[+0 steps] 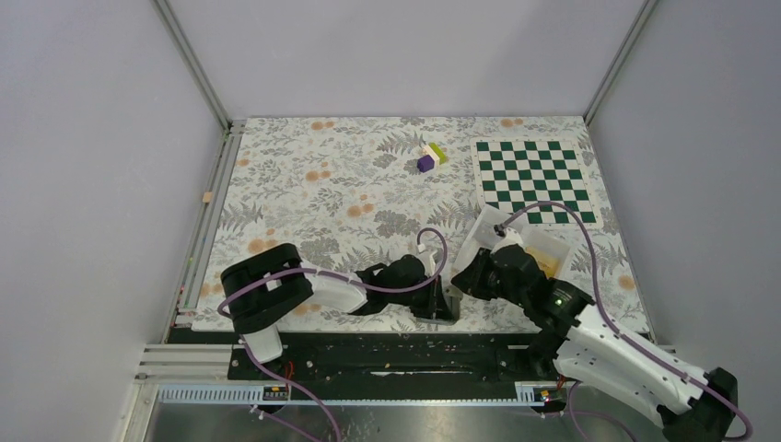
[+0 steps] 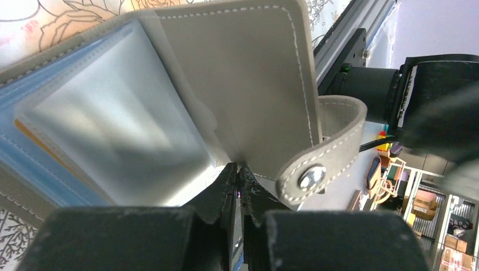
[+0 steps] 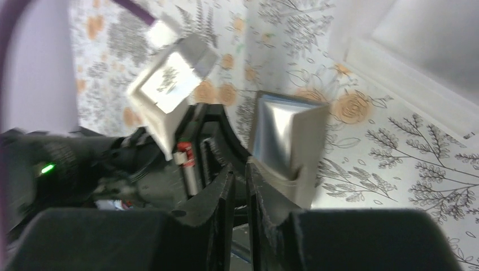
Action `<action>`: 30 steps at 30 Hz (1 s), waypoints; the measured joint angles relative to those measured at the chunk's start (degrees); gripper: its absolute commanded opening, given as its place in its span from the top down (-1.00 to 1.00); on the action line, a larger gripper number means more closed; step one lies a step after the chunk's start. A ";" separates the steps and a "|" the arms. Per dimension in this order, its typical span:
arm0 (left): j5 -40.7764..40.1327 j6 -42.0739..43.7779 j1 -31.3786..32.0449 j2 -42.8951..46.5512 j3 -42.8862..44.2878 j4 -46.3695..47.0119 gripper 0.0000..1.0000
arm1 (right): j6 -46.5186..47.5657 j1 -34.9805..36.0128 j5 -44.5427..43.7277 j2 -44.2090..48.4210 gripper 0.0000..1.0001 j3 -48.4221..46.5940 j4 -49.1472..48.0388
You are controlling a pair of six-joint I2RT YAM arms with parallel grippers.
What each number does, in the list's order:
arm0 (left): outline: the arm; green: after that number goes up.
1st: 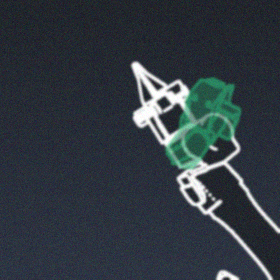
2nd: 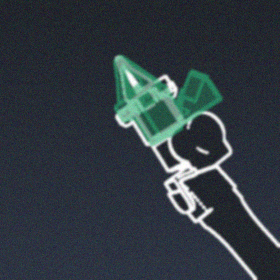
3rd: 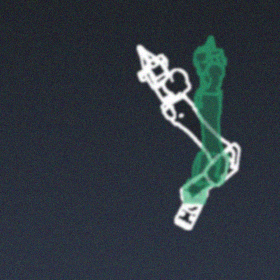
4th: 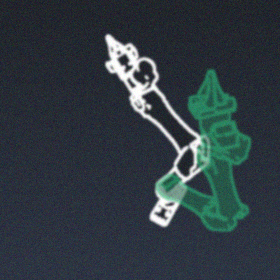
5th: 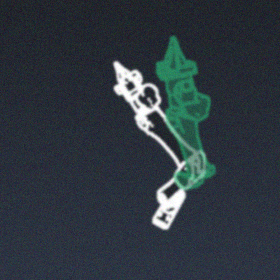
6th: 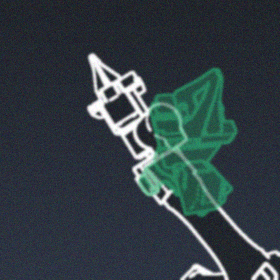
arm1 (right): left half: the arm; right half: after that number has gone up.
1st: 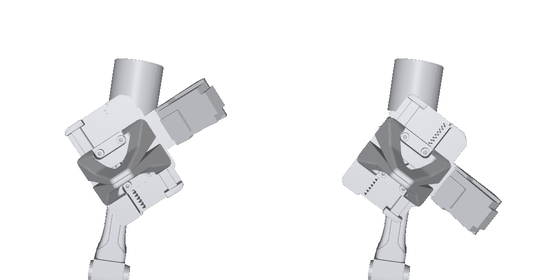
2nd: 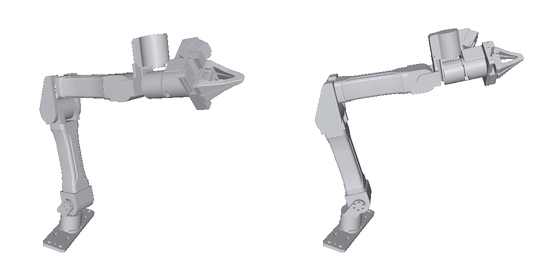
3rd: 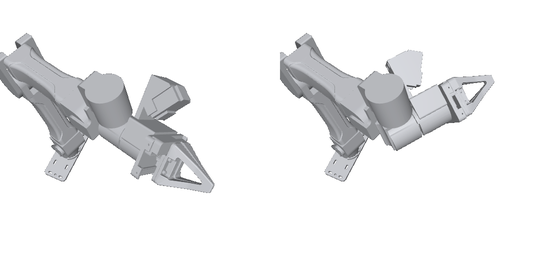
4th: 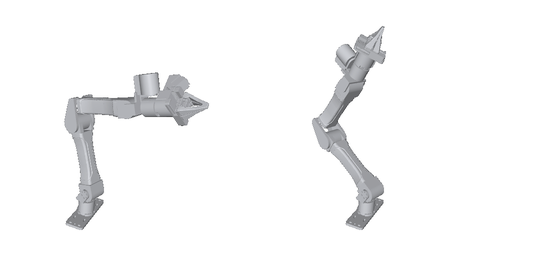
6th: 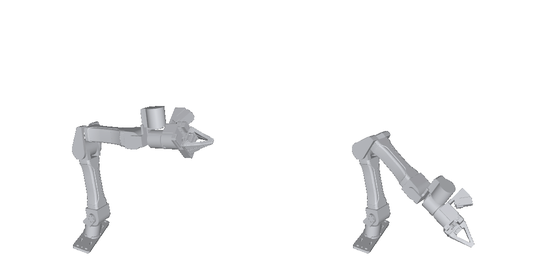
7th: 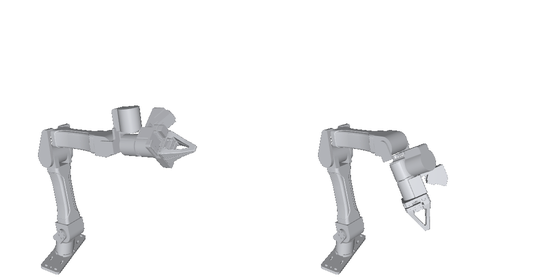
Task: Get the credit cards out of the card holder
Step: Open the card holder at the center of the board.
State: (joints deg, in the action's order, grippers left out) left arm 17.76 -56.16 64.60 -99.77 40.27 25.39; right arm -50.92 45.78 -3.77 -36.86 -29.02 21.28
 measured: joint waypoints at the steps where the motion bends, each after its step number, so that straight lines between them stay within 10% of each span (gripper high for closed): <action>1: -0.20 -0.04 0.26 -0.13 0.00 0.02 0.88 | -0.13 0.00 0.02 -1.66 0.62 0.46 -0.37; 12: -2.49 -0.20 0.70 -0.31 0.00 -0.55 0.85 | 0.28 0.00 -0.83 -11.50 0.64 1.60 0.68; 20: -6.16 0.79 -2.40 9.14 -1.99 -10.27 0.12 | 1.88 0.00 -3.30 -9.22 0.54 6.54 -1.53; 30: -10.29 1.44 -7.76 20.70 -10.75 -14.43 -0.25 | 1.62 0.00 -4.55 -11.30 0.53 12.83 -6.25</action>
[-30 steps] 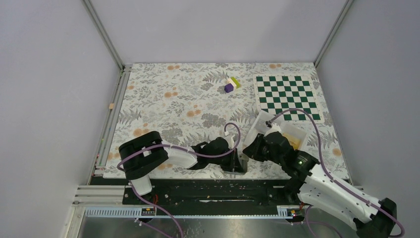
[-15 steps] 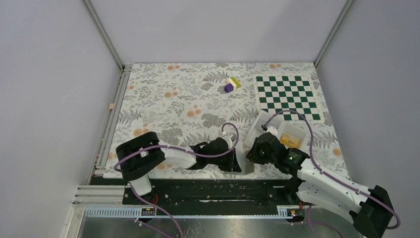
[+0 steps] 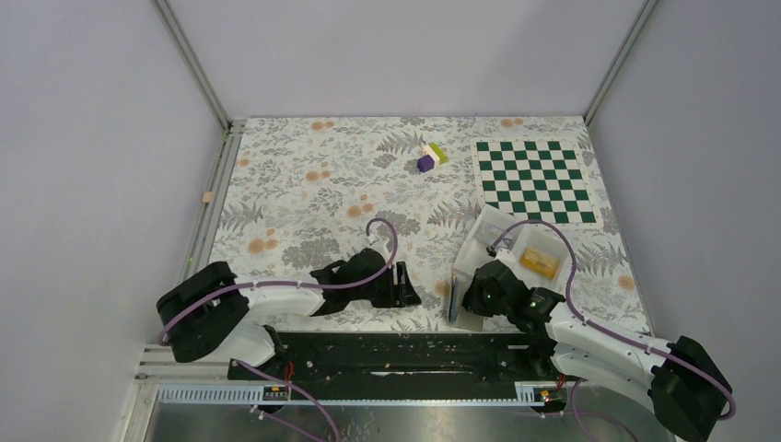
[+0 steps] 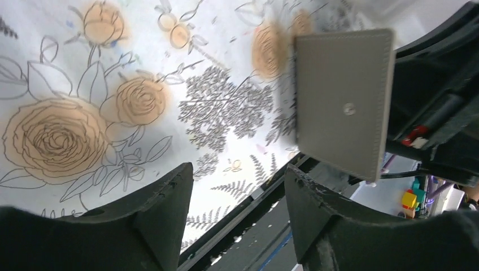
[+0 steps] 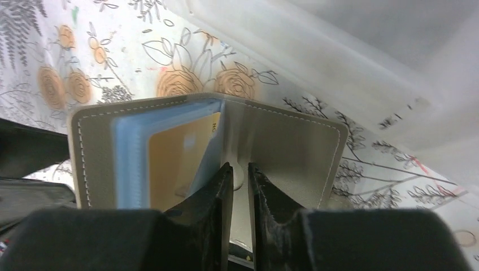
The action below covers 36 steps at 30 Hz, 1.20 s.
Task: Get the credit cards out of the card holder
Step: Open the card holder at the center of the board.
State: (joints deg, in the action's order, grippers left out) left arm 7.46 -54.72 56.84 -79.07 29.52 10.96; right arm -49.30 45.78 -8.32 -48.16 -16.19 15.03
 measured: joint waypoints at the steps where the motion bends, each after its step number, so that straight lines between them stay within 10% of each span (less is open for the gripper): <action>1: 0.31 -0.15 0.00 -0.50 -0.61 0.33 -0.28 | -0.07 0.00 0.07 -0.07 0.53 0.42 -1.27; 36: 7.37 6.27 0.48 -11.91 15.50 -2.45 -0.58 | 3.96 0.00 4.15 0.46 0.59 -0.44 -8.04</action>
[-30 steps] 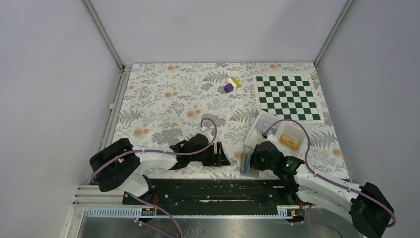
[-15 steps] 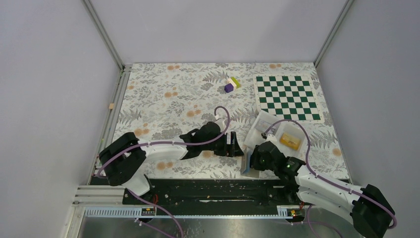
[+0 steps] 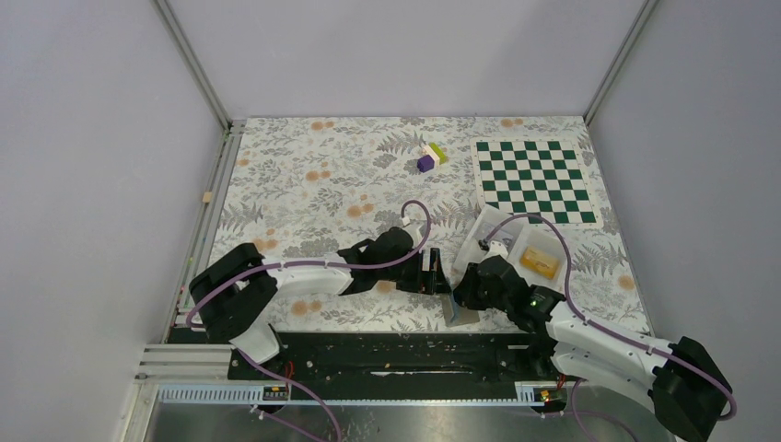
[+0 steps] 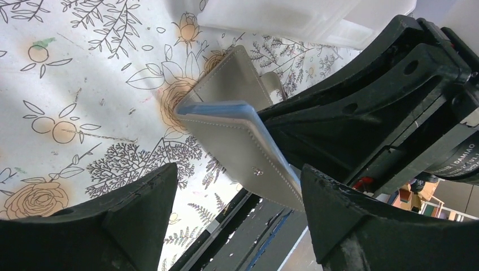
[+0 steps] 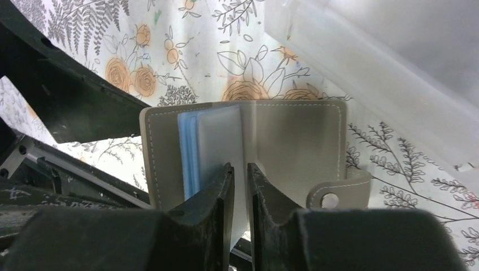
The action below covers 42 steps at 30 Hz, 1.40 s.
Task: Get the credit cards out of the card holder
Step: Open the card holder at the center of the board.
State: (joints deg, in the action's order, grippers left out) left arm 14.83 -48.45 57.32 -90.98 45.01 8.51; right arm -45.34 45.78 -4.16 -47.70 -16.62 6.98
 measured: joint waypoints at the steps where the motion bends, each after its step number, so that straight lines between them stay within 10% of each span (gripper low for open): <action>1: -0.02 0.02 0.00 0.00 0.00 -0.09 -0.58 | -0.02 0.00 0.46 -0.26 0.59 0.00 -0.28; 42: -0.04 -2.14 -0.61 2.91 -6.75 5.40 0.32 | -3.34 0.00 4.15 0.68 0.64 4.11 -5.53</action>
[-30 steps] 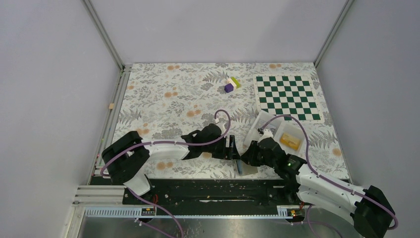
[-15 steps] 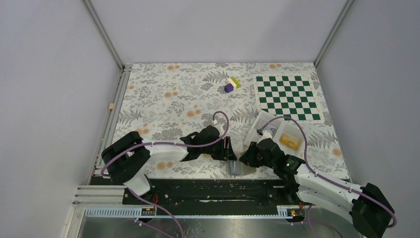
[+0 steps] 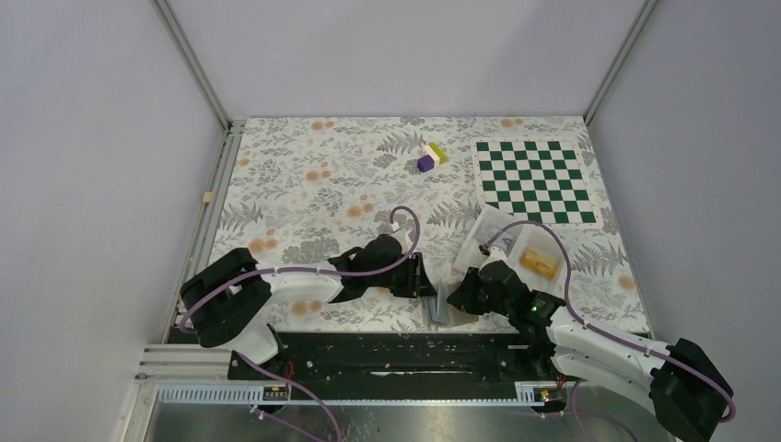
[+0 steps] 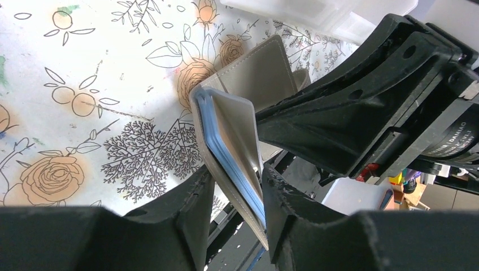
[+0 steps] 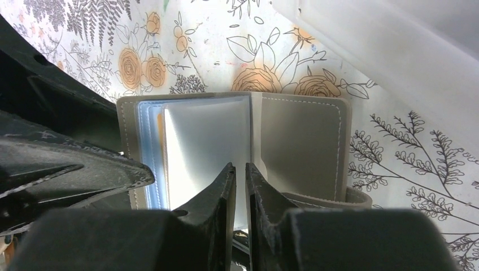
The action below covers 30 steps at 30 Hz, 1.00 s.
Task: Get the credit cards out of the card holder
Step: Open the card holder at the center of the board.
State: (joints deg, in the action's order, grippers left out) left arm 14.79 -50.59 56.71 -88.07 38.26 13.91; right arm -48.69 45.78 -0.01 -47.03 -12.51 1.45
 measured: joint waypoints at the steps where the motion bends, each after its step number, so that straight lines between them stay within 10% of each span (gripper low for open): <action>1: 0.00 -0.07 0.00 0.00 -0.13 0.15 0.34 | -0.07 0.00 -0.09 0.04 0.64 0.02 -0.15; 24: 0.04 -0.79 -0.04 -3.56 -0.87 3.54 0.84 | -0.63 0.00 -0.42 1.27 0.64 0.63 -1.77; 30: 0.04 -1.95 -0.04 -3.56 -0.87 4.24 1.00 | -0.66 0.00 -0.33 0.92 0.24 0.59 -1.88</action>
State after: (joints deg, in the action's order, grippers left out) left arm 14.83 -52.53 56.66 -91.64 37.39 18.15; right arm -49.34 45.78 -0.34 -46.11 -11.92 -0.43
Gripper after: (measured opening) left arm 0.040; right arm 0.262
